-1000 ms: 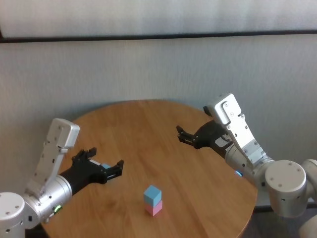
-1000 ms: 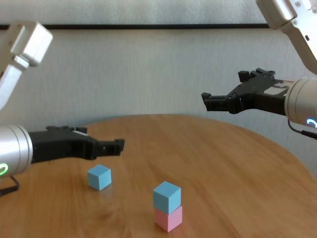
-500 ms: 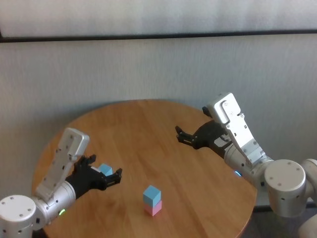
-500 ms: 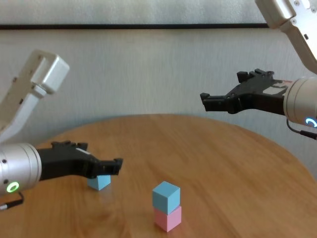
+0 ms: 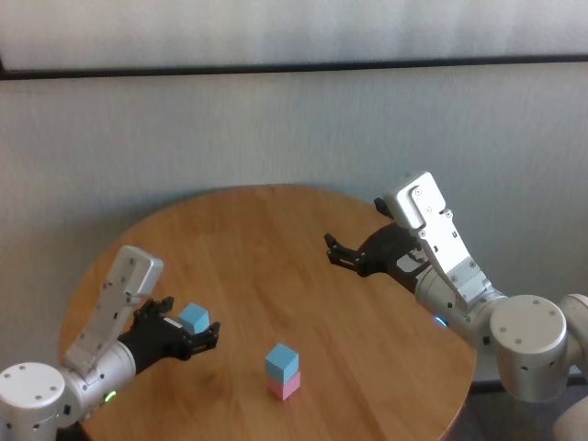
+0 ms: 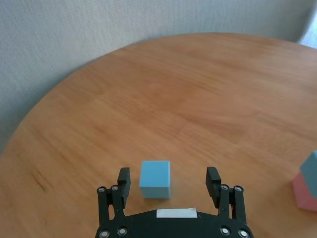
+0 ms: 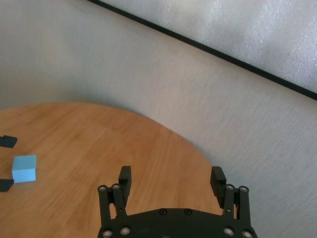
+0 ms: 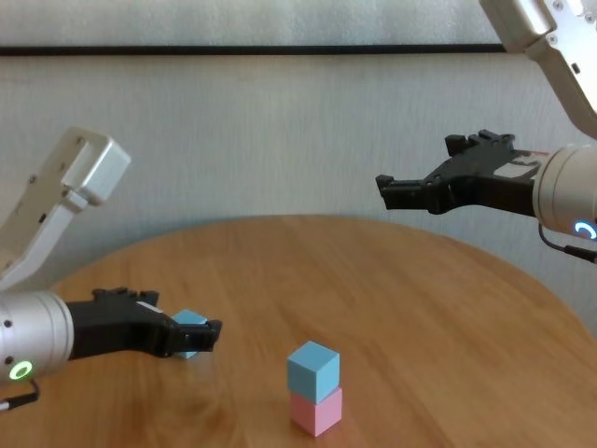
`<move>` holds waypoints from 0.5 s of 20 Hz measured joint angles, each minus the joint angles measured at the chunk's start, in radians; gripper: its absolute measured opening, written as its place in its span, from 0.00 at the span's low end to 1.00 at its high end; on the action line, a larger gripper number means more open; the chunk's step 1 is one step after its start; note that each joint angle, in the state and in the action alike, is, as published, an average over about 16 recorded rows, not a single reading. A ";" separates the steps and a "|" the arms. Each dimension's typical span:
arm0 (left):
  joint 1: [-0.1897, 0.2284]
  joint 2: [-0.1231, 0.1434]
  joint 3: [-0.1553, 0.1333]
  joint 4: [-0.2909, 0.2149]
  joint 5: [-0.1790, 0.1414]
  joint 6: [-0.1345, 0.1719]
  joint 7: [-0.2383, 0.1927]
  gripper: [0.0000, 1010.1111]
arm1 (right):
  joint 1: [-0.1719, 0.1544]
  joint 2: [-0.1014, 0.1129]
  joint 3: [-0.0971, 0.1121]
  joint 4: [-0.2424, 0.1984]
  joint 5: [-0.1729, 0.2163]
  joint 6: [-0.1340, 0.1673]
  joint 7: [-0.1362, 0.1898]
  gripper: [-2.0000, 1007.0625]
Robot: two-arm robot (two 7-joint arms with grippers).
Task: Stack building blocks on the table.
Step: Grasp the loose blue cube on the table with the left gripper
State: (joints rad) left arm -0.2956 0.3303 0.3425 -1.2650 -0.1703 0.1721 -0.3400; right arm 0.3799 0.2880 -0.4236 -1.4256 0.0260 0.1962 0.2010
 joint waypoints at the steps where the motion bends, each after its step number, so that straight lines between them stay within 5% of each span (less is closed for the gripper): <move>1: -0.003 -0.001 -0.001 0.008 0.001 -0.002 -0.002 0.99 | 0.000 0.000 0.000 0.000 0.000 0.000 0.000 1.00; 10: -0.031 -0.014 -0.013 0.087 0.002 -0.032 -0.025 0.99 | 0.000 -0.001 0.000 -0.001 0.001 0.001 0.001 1.00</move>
State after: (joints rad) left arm -0.3270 0.3162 0.3298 -1.1785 -0.1682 0.1396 -0.3653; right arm 0.3801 0.2875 -0.4236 -1.4264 0.0273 0.1976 0.2018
